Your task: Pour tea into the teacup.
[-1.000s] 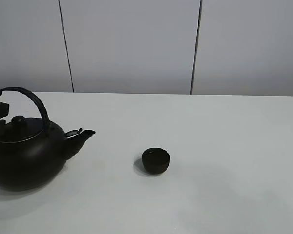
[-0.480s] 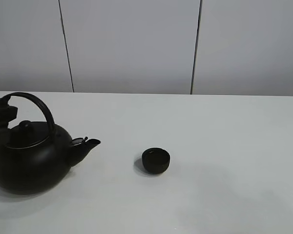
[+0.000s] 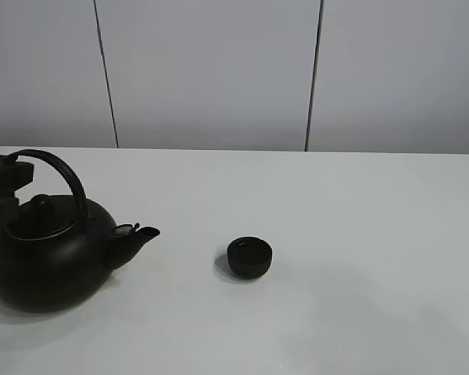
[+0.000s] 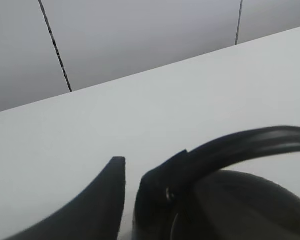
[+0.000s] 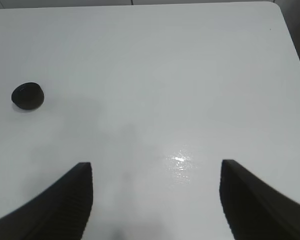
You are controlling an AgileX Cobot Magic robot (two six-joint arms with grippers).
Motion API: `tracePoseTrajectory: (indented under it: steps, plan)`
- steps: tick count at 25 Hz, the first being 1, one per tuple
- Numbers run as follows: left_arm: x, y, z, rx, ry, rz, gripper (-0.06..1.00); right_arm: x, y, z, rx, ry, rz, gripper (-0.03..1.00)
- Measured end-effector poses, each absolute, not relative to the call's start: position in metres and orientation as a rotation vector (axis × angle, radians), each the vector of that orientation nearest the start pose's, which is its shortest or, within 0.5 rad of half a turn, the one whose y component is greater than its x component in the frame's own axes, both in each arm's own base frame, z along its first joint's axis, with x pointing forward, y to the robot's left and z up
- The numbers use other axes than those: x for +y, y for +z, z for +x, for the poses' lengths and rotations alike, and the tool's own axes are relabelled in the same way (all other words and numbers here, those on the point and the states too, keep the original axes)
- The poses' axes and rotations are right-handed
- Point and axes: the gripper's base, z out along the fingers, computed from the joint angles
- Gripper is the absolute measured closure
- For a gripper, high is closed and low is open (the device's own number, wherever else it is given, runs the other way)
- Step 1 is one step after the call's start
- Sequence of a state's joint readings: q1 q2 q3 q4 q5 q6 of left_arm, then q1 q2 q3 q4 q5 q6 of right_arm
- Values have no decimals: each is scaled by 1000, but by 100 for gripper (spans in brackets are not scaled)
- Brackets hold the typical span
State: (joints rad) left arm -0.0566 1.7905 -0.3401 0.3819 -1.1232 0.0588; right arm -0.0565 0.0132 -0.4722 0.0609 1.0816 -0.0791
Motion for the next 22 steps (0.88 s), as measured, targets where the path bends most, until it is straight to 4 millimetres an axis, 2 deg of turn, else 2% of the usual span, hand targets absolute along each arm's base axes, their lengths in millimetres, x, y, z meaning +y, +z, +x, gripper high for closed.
tracePoseTrajectory:
  steps: [4, 11, 18, 22]
  plan:
    - [-45, 124, 246, 1773, -201, 488, 64, 5, 268, -1, 2104, -8, -26, 47]
    - [-43, 117, 229, 1828, -217, 467, 63, 5, 268, -1, 2104, -8, -26, 47]
    - [-34, 129, 214, 1826, -202, 308, 63, 5, 268, -1, 2104, -8, -26, 47]
    - [-28, 128, 204, 1856, -175, 232, 63, 5, 268, -1, 2104, -8, -26, 47]
